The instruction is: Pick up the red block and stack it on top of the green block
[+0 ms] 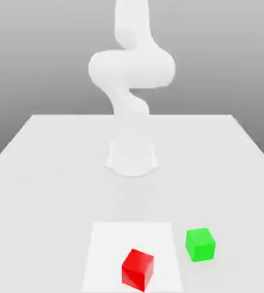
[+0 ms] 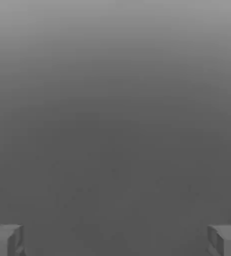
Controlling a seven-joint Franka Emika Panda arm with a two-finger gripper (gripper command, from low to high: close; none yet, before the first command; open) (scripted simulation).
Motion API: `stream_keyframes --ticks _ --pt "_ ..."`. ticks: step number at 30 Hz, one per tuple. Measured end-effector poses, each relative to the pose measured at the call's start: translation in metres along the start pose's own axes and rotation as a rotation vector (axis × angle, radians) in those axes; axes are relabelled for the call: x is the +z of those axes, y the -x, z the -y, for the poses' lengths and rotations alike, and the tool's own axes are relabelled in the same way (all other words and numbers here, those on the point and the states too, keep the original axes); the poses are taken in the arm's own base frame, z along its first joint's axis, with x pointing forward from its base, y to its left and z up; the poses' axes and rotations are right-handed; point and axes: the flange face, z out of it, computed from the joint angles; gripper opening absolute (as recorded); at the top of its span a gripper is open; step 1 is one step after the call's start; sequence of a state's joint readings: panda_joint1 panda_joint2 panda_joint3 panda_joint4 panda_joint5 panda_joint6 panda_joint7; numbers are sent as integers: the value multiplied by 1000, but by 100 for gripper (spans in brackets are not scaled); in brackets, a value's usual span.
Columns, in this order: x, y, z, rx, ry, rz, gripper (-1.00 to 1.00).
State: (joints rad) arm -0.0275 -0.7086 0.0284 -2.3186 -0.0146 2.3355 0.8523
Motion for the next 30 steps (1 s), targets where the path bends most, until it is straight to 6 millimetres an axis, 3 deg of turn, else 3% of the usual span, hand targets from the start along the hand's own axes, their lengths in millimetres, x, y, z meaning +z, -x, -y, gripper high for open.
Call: stream_keyframes --ticks 7,15,21,24,29,30 --pt "143 23 -16 96 198 93 0" --pt "283 74 -70 210 397 215 0" --pt "364 131 -127 304 531 321 0" --pt "395 165 -156 354 593 379 0" --pt "443 199 -189 371 612 396 0" --pt "449 204 -194 371 612 396 -100"
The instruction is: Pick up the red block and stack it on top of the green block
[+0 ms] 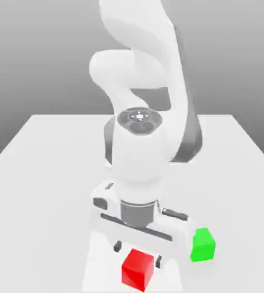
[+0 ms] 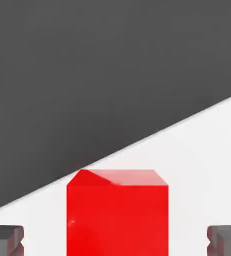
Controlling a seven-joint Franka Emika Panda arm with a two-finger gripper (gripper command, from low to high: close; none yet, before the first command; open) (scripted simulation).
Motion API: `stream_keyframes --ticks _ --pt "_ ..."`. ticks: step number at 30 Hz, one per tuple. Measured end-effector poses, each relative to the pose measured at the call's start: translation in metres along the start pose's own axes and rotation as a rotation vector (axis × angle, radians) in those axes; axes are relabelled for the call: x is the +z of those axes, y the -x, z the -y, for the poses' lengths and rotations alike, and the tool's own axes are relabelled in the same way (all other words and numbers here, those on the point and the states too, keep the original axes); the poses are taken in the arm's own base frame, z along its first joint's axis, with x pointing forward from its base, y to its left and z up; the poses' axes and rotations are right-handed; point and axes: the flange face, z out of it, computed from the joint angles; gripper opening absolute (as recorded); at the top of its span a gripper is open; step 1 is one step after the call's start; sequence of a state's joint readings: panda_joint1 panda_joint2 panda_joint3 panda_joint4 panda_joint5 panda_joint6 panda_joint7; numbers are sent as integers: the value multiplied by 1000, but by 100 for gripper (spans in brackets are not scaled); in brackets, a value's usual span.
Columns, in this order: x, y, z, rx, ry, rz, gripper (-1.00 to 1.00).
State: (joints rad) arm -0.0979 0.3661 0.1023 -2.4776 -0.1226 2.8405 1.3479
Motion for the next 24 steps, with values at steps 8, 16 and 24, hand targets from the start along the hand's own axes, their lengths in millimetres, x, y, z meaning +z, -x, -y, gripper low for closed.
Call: stream_keyframes --ticks 8,16,24 --pt "-8 0 1 1 -1 0 -100" --pt "-77 66 -3 -242 -2 4 -100" --pt "-73 176 -28 -663 -1 -1 -100"
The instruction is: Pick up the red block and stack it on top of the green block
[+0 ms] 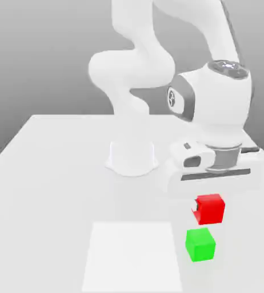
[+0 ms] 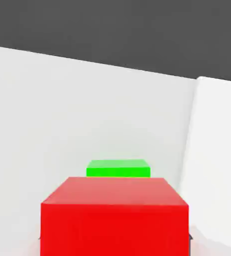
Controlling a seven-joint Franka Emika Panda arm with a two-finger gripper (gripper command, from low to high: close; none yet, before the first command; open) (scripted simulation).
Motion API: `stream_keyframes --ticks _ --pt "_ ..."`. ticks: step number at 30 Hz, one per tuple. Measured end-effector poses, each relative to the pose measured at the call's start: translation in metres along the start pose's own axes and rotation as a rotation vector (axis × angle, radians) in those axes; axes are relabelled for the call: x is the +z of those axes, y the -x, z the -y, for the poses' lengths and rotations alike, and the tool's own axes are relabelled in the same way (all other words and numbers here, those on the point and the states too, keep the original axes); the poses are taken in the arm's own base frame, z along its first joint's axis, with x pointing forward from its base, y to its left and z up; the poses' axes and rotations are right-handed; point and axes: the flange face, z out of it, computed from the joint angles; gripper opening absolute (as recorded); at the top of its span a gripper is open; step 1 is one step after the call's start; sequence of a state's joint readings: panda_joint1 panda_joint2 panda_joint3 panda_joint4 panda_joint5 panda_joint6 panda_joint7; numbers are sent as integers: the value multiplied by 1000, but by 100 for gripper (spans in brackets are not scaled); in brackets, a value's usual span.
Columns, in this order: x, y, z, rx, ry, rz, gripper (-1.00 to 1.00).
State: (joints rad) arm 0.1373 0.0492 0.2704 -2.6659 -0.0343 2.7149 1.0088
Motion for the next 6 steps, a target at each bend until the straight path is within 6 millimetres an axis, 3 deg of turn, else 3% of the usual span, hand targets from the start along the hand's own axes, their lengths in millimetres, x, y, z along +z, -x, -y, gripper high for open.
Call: stream_keyframes --ticks 3,4,6 --pt "32 -8 -7 23 1 0 -100" --pt "39 -8 -8 24 1 1 100" --pt "39 -8 -8 24 1 1 100"
